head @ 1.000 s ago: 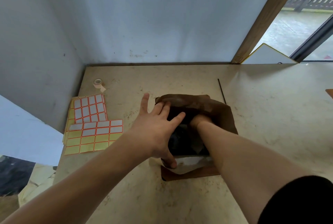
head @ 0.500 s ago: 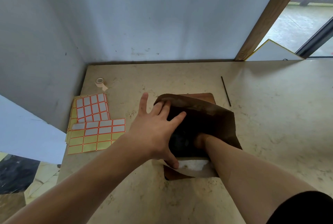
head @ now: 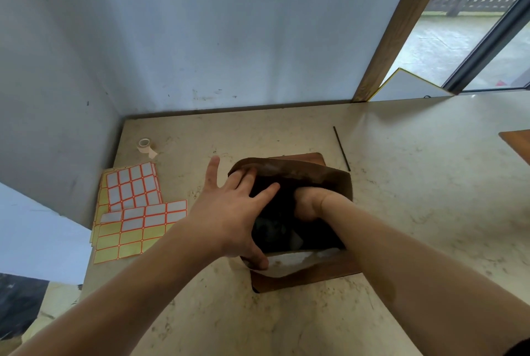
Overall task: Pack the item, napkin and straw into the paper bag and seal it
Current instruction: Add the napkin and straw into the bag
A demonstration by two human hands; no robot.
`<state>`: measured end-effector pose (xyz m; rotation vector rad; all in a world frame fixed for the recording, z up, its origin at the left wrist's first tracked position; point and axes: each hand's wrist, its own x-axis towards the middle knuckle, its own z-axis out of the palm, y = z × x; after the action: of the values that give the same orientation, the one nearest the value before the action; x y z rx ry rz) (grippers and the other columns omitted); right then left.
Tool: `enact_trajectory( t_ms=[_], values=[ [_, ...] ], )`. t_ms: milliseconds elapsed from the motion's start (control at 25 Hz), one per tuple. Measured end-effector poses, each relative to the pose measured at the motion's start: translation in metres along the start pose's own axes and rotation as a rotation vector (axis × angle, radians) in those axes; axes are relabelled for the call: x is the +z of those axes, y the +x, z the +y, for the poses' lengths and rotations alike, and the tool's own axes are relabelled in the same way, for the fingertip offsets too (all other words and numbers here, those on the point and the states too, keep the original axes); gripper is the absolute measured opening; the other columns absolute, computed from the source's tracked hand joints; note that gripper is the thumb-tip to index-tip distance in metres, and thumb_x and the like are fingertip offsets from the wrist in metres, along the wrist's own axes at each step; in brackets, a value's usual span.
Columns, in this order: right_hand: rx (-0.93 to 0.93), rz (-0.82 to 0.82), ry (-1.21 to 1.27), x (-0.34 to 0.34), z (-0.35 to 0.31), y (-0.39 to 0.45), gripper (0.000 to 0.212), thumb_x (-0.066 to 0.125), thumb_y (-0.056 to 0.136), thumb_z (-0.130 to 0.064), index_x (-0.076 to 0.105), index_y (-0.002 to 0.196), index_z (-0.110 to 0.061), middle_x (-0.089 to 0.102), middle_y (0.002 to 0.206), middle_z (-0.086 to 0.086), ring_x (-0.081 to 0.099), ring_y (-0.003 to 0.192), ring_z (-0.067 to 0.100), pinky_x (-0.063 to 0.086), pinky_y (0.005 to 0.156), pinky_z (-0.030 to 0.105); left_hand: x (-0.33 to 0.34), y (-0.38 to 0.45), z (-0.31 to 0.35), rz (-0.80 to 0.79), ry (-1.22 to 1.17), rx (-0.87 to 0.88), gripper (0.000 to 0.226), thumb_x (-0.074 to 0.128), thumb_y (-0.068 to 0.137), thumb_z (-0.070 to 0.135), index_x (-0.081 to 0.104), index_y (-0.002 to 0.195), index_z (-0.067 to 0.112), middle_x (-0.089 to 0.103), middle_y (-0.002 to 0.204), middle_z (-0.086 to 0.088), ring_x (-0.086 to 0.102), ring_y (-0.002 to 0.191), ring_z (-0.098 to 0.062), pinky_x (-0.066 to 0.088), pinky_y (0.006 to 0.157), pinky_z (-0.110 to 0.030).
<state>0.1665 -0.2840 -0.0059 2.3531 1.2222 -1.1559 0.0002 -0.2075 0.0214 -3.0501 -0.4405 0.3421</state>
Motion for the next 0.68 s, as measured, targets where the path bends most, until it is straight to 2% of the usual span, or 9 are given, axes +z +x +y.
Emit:
enact_trajectory(
  t_ms=[120, 200, 320, 480, 680],
  values=[
    [-0.112, 0.187, -0.016, -0.016, -0.001, -0.029, 0.031, 0.050, 0.092, -0.009, 0.061, 0.120, -0.012, 0.064, 0.116, 0.011, 0.061, 0.106, 0.028, 0.050, 0.093, 0.036, 0.001, 0.000, -0.001, 0.016, -0.030, 0.003, 0.118, 0.052, 0.058, 0.087, -0.014, 0.145, 0.041, 0.002, 0.161, -0.008, -0.005, 0.146, -0.028, -0.030, 0.098, -0.064],
    [-0.255, 0.368, -0.138, -0.020, 0.007, -0.052, 0.035, 0.052, 0.091, -0.013, 0.061, 0.123, -0.022, 0.067, 0.112, 0.004, 0.064, 0.099, 0.024, 0.055, 0.086, 0.039, 0.001, 0.000, -0.003, 0.033, -0.043, -0.003, 0.115, 0.049, 0.062, 0.086, -0.015, 0.145, 0.040, 0.004, 0.161, -0.006, -0.003, 0.146, -0.027, -0.030, 0.099, -0.063],
    [-0.426, 0.588, -0.284, -0.015, 0.028, -0.081, 0.044, 0.057, 0.092, -0.026, 0.050, 0.135, -0.034, 0.066, 0.120, -0.008, 0.061, 0.108, 0.016, 0.054, 0.086, 0.038, 0.003, -0.003, -0.006, 0.064, -0.060, -0.024, 0.110, 0.049, 0.065, 0.084, -0.012, 0.145, 0.041, 0.006, 0.161, -0.004, -0.002, 0.146, -0.025, -0.029, 0.101, -0.062],
    [-0.474, 0.634, -0.401, -0.004, 0.059, -0.098, 0.049, 0.061, 0.088, -0.045, 0.049, 0.134, -0.036, 0.062, 0.127, -0.014, 0.050, 0.123, 0.012, 0.039, 0.102, 0.036, 0.005, -0.006, -0.008, 0.049, -0.060, -0.044, 0.111, 0.050, 0.064, 0.084, -0.015, 0.144, 0.044, 0.000, 0.162, -0.003, -0.009, 0.146, -0.023, -0.030, 0.100, -0.062],
    [-0.446, 0.610, -0.432, 0.002, 0.087, -0.098, 0.054, 0.061, 0.084, -0.054, 0.050, 0.134, -0.035, 0.055, 0.137, -0.016, 0.030, 0.141, 0.012, 0.013, 0.117, 0.041, 0.006, -0.006, -0.006, 0.017, -0.048, -0.052, 0.115, 0.047, 0.061, 0.088, -0.022, 0.142, 0.045, -0.011, 0.161, -0.002, -0.020, 0.144, -0.021, -0.031, 0.100, -0.062]
  ],
)
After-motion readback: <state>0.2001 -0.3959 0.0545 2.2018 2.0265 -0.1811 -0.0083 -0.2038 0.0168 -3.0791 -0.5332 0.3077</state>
